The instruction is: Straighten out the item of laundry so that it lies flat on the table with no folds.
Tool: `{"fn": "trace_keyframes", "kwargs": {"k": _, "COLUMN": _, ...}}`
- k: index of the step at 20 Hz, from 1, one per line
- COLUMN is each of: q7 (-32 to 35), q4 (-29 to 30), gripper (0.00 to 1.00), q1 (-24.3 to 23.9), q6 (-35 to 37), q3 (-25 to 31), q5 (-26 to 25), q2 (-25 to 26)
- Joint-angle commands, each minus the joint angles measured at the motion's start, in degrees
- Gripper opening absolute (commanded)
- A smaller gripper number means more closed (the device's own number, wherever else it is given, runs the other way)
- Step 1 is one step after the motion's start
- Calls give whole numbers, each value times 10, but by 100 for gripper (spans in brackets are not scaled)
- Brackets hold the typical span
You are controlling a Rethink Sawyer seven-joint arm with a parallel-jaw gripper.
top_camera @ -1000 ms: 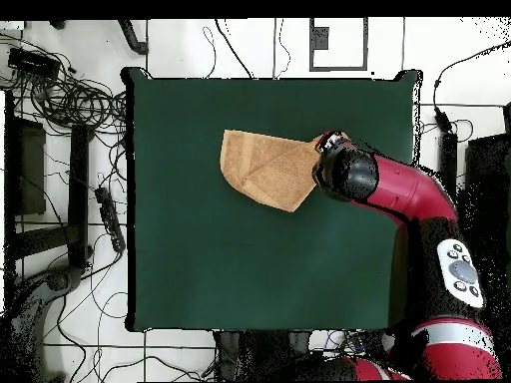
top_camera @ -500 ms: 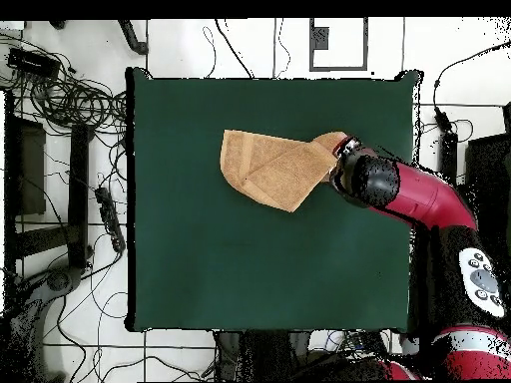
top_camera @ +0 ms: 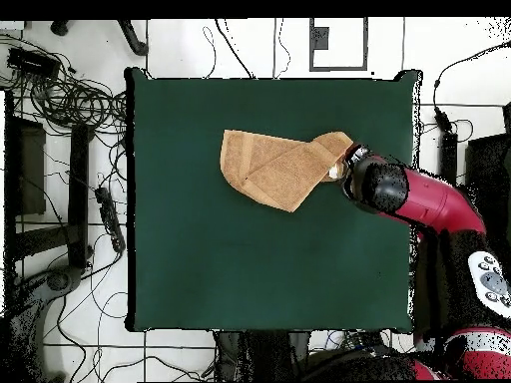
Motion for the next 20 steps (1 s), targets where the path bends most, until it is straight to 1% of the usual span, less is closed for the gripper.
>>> {"fn": "trace_keyframes", "kwargs": {"k": 1, "q7": -45, "q4": 1, "gripper": 100, "q1": 5, "q6": 8, "q3": 85, "q5": -26, "q2": 63}}
{"fn": "trace_keyframes", "kwargs": {"k": 7, "q7": -48, "q4": -13, "gripper": 100, "q1": -4, "q6": 11, "q3": 95, "q5": -36, "q2": 78}}
{"fn": "trace_keyframes", "kwargs": {"k": 14, "q7": -48, "q4": -23, "gripper": 100, "q1": -4, "q6": 11, "q3": 97, "q5": -39, "q2": 86}}
{"fn": "trace_keyframes", "kwargs": {"k": 17, "q7": -55, "q4": -37, "gripper": 100, "q1": -8, "q6": 8, "q3": 101, "q5": -42, "q2": 96}}
{"fn": "trace_keyframes", "kwargs": {"k": 20, "q7": -68, "q4": -60, "gripper": 100, "q1": -16, "q6": 20, "q3": 109, "q5": -39, "q2": 105}}
